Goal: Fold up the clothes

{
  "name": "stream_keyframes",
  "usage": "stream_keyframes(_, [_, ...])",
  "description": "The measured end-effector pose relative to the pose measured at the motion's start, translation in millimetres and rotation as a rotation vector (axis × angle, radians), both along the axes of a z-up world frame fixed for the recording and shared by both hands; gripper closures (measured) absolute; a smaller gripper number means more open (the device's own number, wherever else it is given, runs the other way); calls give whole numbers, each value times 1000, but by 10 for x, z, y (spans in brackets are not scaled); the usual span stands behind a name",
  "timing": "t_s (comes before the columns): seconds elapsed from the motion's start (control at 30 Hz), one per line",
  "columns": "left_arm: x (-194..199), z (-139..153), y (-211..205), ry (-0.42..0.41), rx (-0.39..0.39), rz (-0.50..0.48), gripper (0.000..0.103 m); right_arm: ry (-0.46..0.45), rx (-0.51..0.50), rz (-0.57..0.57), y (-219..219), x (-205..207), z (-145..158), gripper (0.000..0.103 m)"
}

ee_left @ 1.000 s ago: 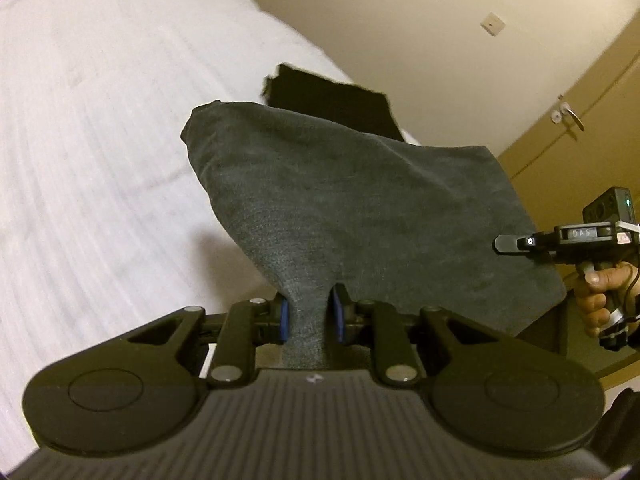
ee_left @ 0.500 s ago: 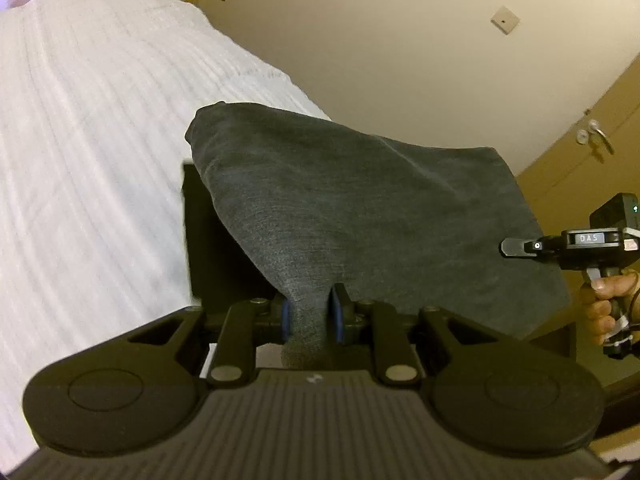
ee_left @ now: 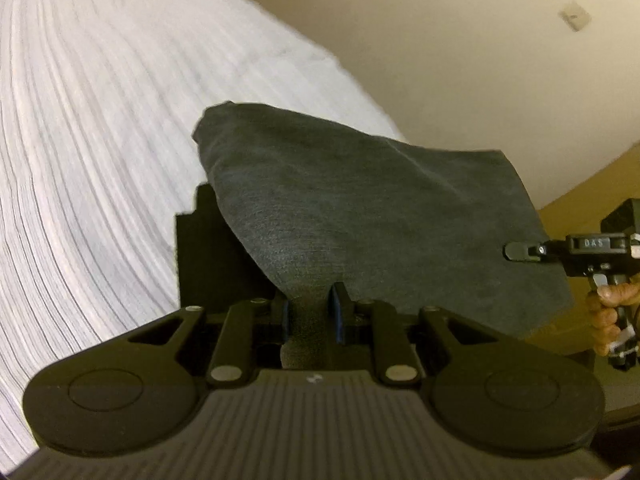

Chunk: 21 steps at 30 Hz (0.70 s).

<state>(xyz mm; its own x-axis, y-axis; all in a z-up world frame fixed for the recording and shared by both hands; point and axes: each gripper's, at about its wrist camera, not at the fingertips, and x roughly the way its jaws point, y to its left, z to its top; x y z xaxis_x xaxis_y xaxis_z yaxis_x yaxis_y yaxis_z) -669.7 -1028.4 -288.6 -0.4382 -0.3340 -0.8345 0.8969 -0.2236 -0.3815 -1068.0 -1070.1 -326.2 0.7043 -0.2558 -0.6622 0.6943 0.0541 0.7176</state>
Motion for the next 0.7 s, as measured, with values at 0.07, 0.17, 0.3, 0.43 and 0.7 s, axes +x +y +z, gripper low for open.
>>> stream_keyframes(0.07, [47,-115,11,-1,16,21,85,22,26,-16,23,20,-194,81])
stream_keyframes(0.17, [139,-187,92,16,37,59,82,-2,48,-70,106,-54,-337,78])
stream_keyframes(0.3, [262,-186,291,63,52,71,70,4,34,-73,256,-159,-290,67])
stream_keyframes(0.43, [271,-347,441,65,101,71,68,0,34,-81,377,-264,-283,67])
stream_keyframes(0.7, [278,-336,466,34,97,22,94,27,80,-63,304,-247,-195,81])
